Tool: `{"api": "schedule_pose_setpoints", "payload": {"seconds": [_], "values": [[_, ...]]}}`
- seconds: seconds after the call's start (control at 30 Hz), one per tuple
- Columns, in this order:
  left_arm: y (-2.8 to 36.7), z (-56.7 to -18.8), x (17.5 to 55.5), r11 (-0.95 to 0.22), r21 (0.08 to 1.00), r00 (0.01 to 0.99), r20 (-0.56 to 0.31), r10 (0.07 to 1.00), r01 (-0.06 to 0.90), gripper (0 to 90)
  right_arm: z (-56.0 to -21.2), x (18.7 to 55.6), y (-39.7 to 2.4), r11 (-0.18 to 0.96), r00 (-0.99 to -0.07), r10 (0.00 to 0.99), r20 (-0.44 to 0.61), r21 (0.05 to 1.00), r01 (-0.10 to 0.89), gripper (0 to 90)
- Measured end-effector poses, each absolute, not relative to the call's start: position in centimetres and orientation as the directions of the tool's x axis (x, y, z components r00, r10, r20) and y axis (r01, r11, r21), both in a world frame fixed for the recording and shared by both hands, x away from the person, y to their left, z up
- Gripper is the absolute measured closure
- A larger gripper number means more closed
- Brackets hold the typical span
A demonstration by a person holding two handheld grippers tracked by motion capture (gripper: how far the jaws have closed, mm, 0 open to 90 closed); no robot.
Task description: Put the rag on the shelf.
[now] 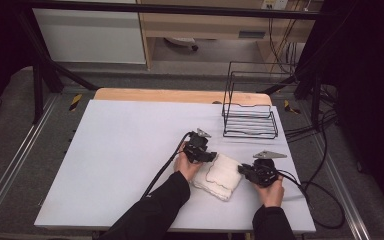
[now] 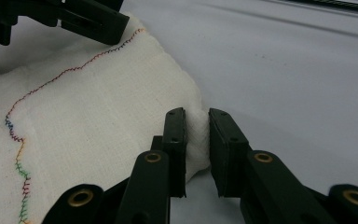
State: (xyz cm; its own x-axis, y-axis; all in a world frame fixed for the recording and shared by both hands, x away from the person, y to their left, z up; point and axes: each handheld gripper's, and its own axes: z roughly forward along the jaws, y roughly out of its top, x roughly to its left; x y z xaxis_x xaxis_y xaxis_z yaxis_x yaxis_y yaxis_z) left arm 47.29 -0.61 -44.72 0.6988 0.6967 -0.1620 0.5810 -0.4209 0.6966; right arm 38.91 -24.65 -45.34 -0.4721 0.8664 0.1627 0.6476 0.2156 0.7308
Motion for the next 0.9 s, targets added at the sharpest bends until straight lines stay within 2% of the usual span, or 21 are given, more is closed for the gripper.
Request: {"api": "schedule_pose_setpoints", "payload": {"seconds": [0.27,0.33,0.37,0.53,0.57,0.63,0.7,0.9], "values": [[-0.94,-44.89,47.23,-0.435,0.695,0.712,-0.157,0.685,0.572,57.5,-45.36,38.9,-24.64,0.213,-0.469,0.868,0.163,0.732,0.648,76.7],[-1.03,-44.82,47.15,-0.442,0.689,0.719,-0.166,0.675,0.574,62.2,-45.34,38.89,-24.66,0.213,-0.469,0.868,0.164,0.73,0.649,76.6],[-1.08,-44.79,47.11,-0.44,0.685,0.72,-0.179,0.67,0.58,69.2,-45.34,38.88,-24.64,0.211,-0.468,0.868,0.165,0.731,0.649,76.3],[-1.42,-44.72,46.77,-0.447,0.683,0.72,-0.167,0.674,0.577,73.4,-45.31,38.84,-24.65,0.207,-0.462,0.872,0.163,0.732,0.649,74.6],[-1.49,-44.68,46.71,-0.452,0.682,0.722,-0.162,0.673,0.575,75.9,-45.25,38.78,-24.67,0.207,-0.458,0.874,0.159,0.733,0.648,71.5],[-1.55,-44.61,46.62,-0.464,0.683,0.727,-0.144,0.671,0.564,77.0,-45.16,38.74,-24.75,0.204,-0.454,0.877,0.158,0.733,0.649,70.1],[-1.6,-44.6,46.53,-0.471,0.681,0.732,-0.143,0.666,0.561,78.7,-44.86,38.4,-25.0,0.183,-0.432,0.888,0.154,0.745,0.642,64.2],[-1.62,-44.65,46.47,-0.473,0.686,0.736,-0.137,0.663,0.553,79.6,-45.06,38.36,-24.9,0.175,-0.403,0.903,0.15,0.728,0.663,62.6]]}}
